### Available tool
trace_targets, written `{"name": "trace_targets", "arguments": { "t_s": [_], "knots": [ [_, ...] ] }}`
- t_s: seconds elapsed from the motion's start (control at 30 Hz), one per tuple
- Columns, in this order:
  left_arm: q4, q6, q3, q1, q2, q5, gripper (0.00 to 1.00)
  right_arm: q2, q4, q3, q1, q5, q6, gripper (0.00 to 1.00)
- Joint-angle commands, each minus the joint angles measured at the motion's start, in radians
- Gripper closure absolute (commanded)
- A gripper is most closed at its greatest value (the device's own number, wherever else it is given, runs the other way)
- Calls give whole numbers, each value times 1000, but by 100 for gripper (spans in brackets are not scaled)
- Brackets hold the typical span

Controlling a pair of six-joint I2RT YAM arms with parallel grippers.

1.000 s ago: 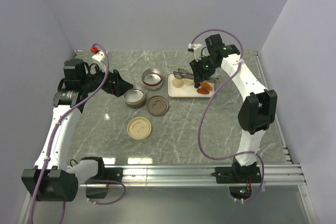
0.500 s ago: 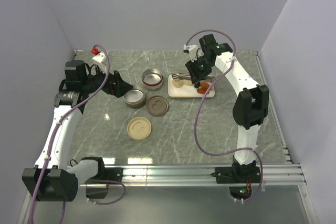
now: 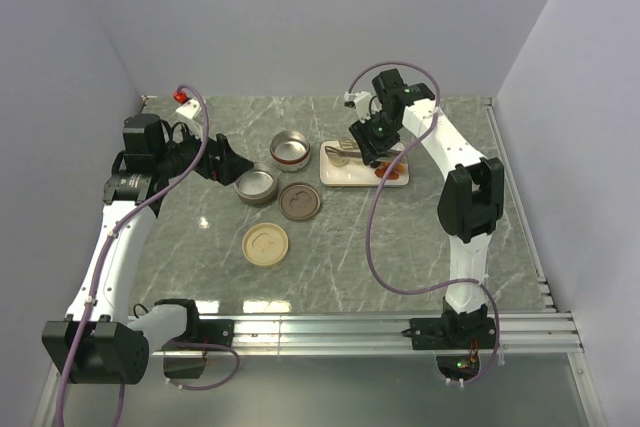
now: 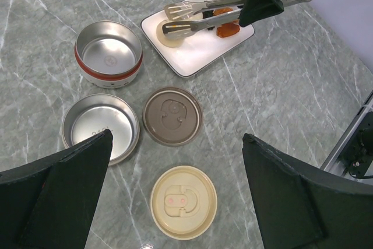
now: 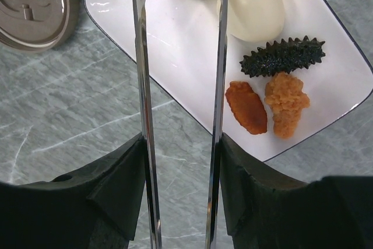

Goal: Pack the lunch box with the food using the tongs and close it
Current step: Pick up the food using the clamp

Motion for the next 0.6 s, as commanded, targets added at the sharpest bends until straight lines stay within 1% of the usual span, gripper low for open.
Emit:
{"name": "trace_targets", "arguments": {
  "t_s": [0.0, 0.33, 0.57],
  "knots": [
    [30, -8, -1, -1, -6, 9, 1, 1, -7, 48, 10, 11, -13, 44],
    [30, -2, -7, -3, -9, 6, 1, -10, 10, 51, 19, 66, -7, 43],
    [30, 4, -12, -1, -7, 7, 1, -13, 5, 60, 22, 87, -13, 37]
  ]
}}
